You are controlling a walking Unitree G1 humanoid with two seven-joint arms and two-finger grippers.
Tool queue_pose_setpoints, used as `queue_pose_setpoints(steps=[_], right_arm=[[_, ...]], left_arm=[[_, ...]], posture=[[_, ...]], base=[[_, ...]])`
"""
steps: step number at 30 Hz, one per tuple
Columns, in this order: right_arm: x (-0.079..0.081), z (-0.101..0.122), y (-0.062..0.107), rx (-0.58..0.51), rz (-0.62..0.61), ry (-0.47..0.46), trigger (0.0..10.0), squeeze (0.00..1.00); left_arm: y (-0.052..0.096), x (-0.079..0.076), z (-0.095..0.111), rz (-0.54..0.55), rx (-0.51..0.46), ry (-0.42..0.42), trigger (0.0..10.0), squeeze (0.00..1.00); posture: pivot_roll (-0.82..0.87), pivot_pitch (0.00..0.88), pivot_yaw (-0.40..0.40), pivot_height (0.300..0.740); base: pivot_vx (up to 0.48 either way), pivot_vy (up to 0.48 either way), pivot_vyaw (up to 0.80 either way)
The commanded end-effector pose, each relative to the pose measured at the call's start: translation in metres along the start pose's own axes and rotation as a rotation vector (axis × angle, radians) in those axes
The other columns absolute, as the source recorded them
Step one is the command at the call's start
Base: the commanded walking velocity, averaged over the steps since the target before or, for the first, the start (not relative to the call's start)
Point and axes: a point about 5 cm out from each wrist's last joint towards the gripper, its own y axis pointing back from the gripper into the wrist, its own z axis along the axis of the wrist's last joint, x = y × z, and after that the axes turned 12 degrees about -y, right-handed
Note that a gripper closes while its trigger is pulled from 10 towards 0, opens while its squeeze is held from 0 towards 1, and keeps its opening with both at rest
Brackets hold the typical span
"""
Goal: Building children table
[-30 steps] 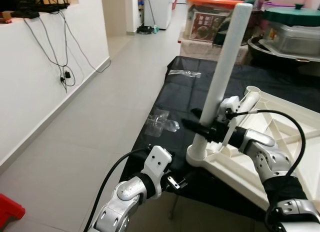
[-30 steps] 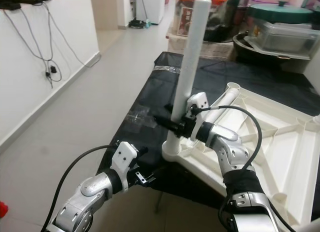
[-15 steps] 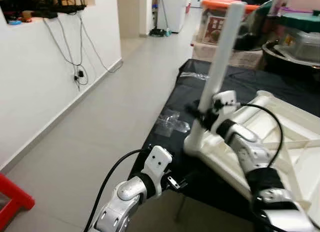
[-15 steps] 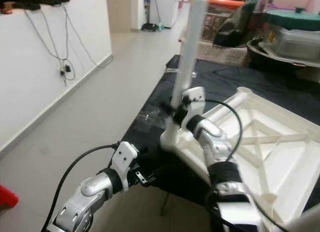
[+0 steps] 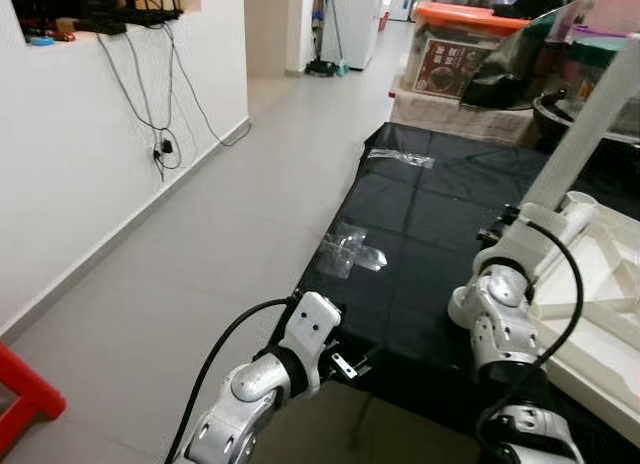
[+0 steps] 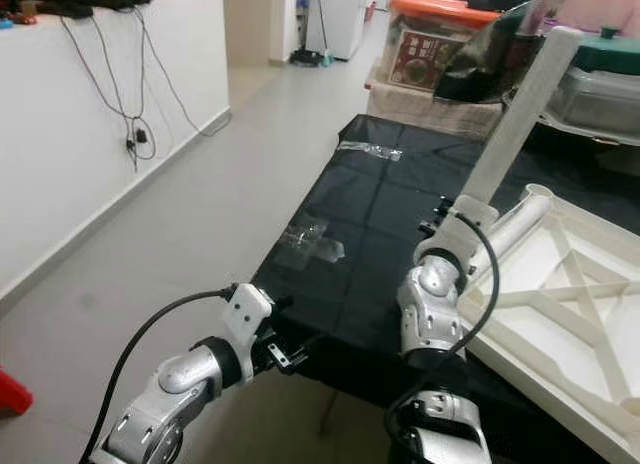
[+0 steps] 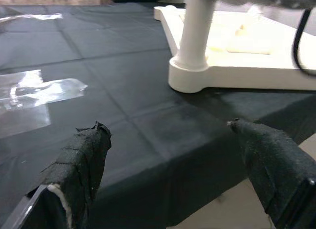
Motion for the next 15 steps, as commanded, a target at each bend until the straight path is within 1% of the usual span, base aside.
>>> queue_pose_setpoints(steps=[1,4,5,6,9,12,15], right_arm=[[-0.001,-0.006,0.0,0.023,0.003,-0.024,10.0,1.0],[0.003,-0.004,0.003,-0.035,0.017,0.019,10.0,1.0],[-0.003,-0.003,0.004,-0.044,0.001,0.028,10.0,0.0],[-0.003,-0.003,0.004,-0.044,0.001,0.028,10.0,0.0],[-0.013,-0.003,0.004,-0.047,-0.013,0.028,10.0,0.0],[-0.014,-0.003,0.004,-0.048,0.014,0.028,10.0,0.0],[-0.006,-0.002,0.004,-0.051,0.162,0.003,10.0,0.0]], left_arm=[[-0.001,-0.002,0.001,-0.005,-0.001,0.003,10.0,0.0],[-0.001,-0.002,0.001,-0.005,-0.002,0.003,10.0,0.0],[-0.001,-0.002,0.001,-0.005,-0.003,0.002,10.0,0.0],[-0.001,-0.002,0.001,-0.005,-0.003,0.002,10.0,0.0],[-0.001,-0.002,0.001,-0.006,-0.004,0.002,10.0,0.0],[-0.001,-0.001,0.001,-0.006,-0.004,0.003,10.0,0.0],[-0.001,-0.001,0.001,-0.007,-0.004,0.004,10.0,0.0]], posture=[[0.15,0.0,-0.077,0.74],[0.15,0.0,-0.079,0.74],[0.15,0.0,-0.079,0.74],[0.15,0.0,-0.079,0.74],[0.14,0.0,-0.076,0.74],[0.14,0.0,-0.076,0.74],[0.14,0.0,-0.076,0.74]], base=[[0.0,0.0,0.0],[0.0,0.0,0.0],[0.0,0.0,0.0],[0.0,0.0,0.0],[0.0,0.0,0.0],[0.0,0.0,0.0],[0.0,0.0,0.0]])
